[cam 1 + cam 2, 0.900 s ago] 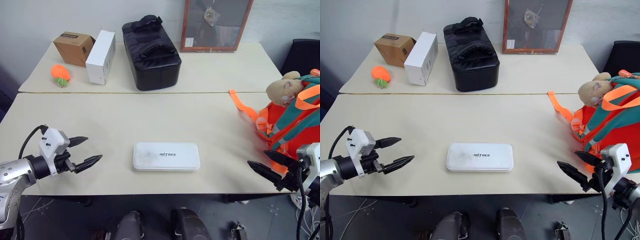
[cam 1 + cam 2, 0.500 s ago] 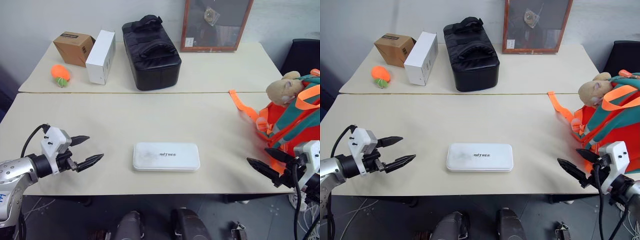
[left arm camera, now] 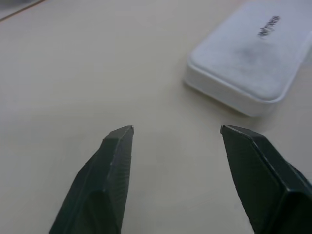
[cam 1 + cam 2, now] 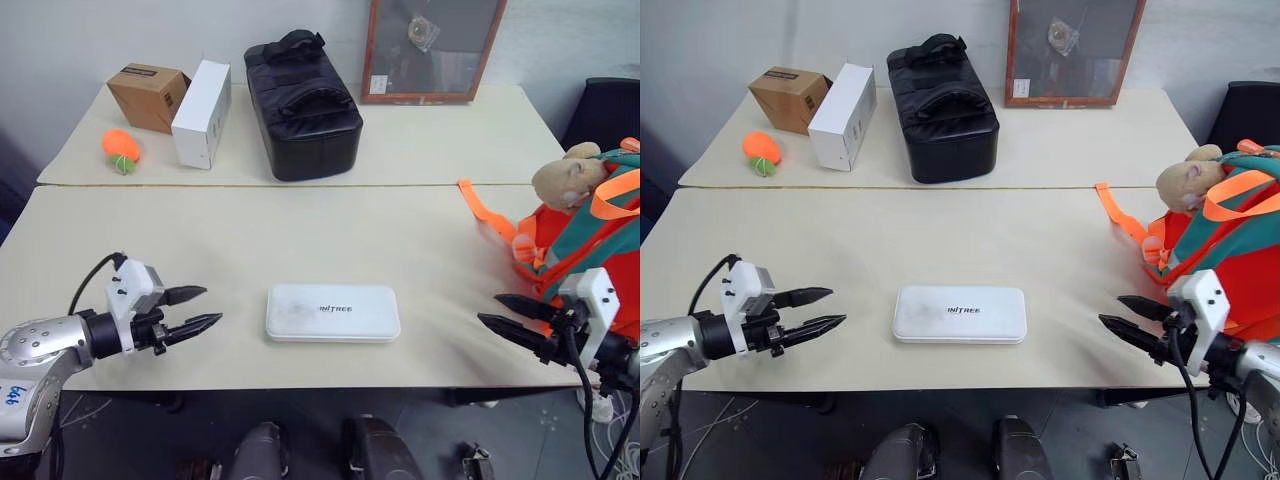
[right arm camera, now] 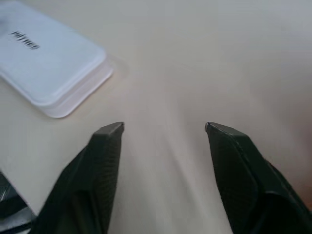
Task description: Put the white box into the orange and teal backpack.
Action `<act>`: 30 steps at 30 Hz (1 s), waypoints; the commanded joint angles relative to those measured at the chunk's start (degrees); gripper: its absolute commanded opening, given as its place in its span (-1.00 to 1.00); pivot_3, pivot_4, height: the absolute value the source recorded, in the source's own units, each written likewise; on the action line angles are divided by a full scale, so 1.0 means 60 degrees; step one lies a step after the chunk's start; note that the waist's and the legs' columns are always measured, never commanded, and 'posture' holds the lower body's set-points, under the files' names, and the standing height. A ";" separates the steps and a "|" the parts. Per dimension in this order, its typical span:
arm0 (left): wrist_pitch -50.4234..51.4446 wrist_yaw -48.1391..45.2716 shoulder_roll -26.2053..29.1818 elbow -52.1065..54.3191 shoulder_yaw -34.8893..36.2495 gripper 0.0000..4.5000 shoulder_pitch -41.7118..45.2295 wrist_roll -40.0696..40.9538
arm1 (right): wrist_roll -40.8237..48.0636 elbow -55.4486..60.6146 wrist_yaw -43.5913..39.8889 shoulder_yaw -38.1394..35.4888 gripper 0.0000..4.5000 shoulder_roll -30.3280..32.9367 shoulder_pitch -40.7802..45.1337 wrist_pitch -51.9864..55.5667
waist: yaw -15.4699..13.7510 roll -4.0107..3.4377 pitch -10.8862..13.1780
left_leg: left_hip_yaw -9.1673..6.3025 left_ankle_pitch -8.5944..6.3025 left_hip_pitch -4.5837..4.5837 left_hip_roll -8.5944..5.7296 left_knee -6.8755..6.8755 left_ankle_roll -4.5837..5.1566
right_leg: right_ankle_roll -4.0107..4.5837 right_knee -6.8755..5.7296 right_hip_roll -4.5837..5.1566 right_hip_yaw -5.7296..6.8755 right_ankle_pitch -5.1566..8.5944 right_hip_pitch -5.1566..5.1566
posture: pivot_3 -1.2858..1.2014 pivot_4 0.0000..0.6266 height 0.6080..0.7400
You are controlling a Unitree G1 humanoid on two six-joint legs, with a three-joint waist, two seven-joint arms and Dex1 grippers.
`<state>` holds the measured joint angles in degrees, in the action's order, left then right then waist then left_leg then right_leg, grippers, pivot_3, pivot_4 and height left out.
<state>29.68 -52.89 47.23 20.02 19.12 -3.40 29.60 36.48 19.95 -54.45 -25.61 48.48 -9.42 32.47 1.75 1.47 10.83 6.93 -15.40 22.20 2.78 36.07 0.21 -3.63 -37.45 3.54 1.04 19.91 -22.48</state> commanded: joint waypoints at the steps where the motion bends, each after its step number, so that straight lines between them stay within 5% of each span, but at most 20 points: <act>1: 0.0003 -0.0148 0.0094 0.0216 -0.0102 -0.25 0.0307 0.0223 | -0.0078 -0.0044 -0.0388 0.0299 -0.37 0.0355 0.0545 -0.0234 | -0.0003 0.0000 0.0000 | -0.0002 0.0002 0.0000 0.0000 0.0001 0.0000 | 0.0000 -0.0003 -0.0001 0.0001 0.0000 0.0000 | 0.03 -0.52 1.00; 5: 0.0301 -0.0501 0.0178 0.0231 -0.0859 -0.82 0.0557 0.0223 | -0.0729 -0.0308 -0.0797 0.1431 -0.99 0.0564 0.1239 -0.0650 | -0.0016 0.0000 0.0000 | -0.0002 0.0003 -0.0001 -0.0002 0.0000 -0.0001 | -0.0001 -0.0002 -0.0002 0.0002 0.0000 0.0000 | 0.03 -0.52 1.00; 7: 0.0323 -0.0524 0.0210 0.0121 -0.1491 -0.98 0.0769 -0.0134 | -0.1198 -0.0537 -0.0846 0.2129 -1.00 0.0547 0.1701 -0.0891 | -0.0009 0.0000 0.0000 | 0.0000 0.0002 0.0002 -0.0005 0.0001 -0.0002 | -0.0002 0.0000 -0.0001 0.0002 -0.0001 -0.0002 | 0.03 -0.52 1.00; 18: -0.0093 0.0040 -0.0718 -0.0615 -0.3460 -0.98 0.2093 -0.1394 | -0.3177 -0.2103 -0.0722 0.4673 -1.00 -0.0101 0.3707 -0.1766 | -0.0006 0.0000 0.0000 | 0.0003 0.0011 0.0009 -0.0004 0.0015 -0.0019 | -0.0007 -0.0010 -0.0006 0.0002 -0.0004 -0.0010 | 0.03 -0.52 1.00; 29: 0.1078 0.0458 -0.0926 -0.0874 -0.2629 -0.98 0.1695 -0.0829 | -0.3548 -0.2386 -0.1011 0.4937 -1.00 -0.0287 0.4088 -0.2140 | -0.0017 0.0000 0.0000 | -0.0002 0.0008 0.0006 -0.0001 0.0035 -0.0011 | -0.0010 -0.0031 -0.0005 0.0004 -0.0005 -0.0005 | 0.03 -0.52 1.00; 30: 0.1420 0.0483 -0.0923 -0.0924 -0.2435 -0.80 0.1701 -0.0605 | -0.3602 -0.2379 -0.1111 0.4959 -1.00 -0.0241 0.4072 -0.2251 | -0.0007 0.0000 0.0000 | -0.0003 0.0008 0.0006 0.0000 0.0035 -0.0011 | -0.0010 -0.0032 -0.0005 0.0006 -0.0005 -0.0006 | 0.03 -0.52 1.00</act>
<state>35.41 -50.32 41.29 14.44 1.51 6.65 23.26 15.13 4.60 -59.91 4.41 45.71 14.96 20.84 1.71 1.47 10.83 6.92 -15.35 22.24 2.78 36.28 0.14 -3.69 -37.65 3.51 1.07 19.88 -22.53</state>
